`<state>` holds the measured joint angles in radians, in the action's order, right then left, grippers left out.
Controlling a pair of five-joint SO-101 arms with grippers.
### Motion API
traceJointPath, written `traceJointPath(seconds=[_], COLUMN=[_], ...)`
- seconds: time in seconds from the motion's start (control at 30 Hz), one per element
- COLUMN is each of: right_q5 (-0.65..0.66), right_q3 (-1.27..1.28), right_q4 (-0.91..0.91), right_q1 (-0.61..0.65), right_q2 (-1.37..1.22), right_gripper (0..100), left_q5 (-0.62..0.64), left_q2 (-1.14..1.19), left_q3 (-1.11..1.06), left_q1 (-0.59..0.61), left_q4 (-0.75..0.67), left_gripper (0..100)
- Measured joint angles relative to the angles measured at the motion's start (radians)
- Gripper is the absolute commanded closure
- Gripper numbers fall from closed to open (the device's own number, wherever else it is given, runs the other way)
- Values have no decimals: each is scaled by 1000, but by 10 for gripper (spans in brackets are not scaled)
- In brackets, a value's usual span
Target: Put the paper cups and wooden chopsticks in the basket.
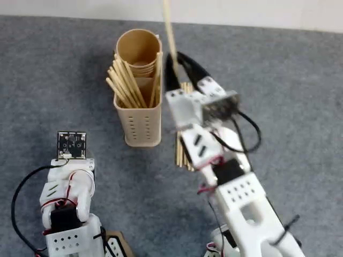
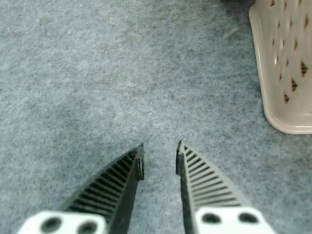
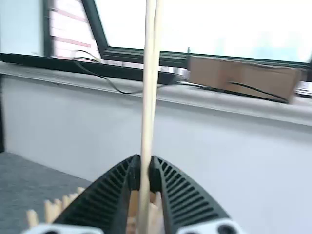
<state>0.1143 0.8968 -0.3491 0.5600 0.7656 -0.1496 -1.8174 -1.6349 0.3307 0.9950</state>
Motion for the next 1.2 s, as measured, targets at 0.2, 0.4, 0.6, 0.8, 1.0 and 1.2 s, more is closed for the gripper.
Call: traceJointPath(seconds=[0.2, 0.4, 0.6, 0.8, 1.0, 1.2], right_q5=[-164, -98, -78, -78, -78, -78], right_q3=[-144, -80, 117, 215, 232, 232], right_q4=[-20, -184, -316, -391, -414, -414], right_q1=[29, 44, 104, 107, 107, 109], right_q2=[-166, -193, -204, -204, -204, -204], right_gripper=[993, 993, 993, 993, 988, 841], left_q5=[0, 0, 0, 0, 0, 0], left_q2=[0, 0, 0, 0, 0, 0], left_q3=[0, 0, 0, 0, 0, 0], left_q1=[0, 0, 0, 0, 0, 0], left_q4=[0, 0, 0, 0, 0, 0], left_gripper=[871, 871, 871, 872, 872, 872])
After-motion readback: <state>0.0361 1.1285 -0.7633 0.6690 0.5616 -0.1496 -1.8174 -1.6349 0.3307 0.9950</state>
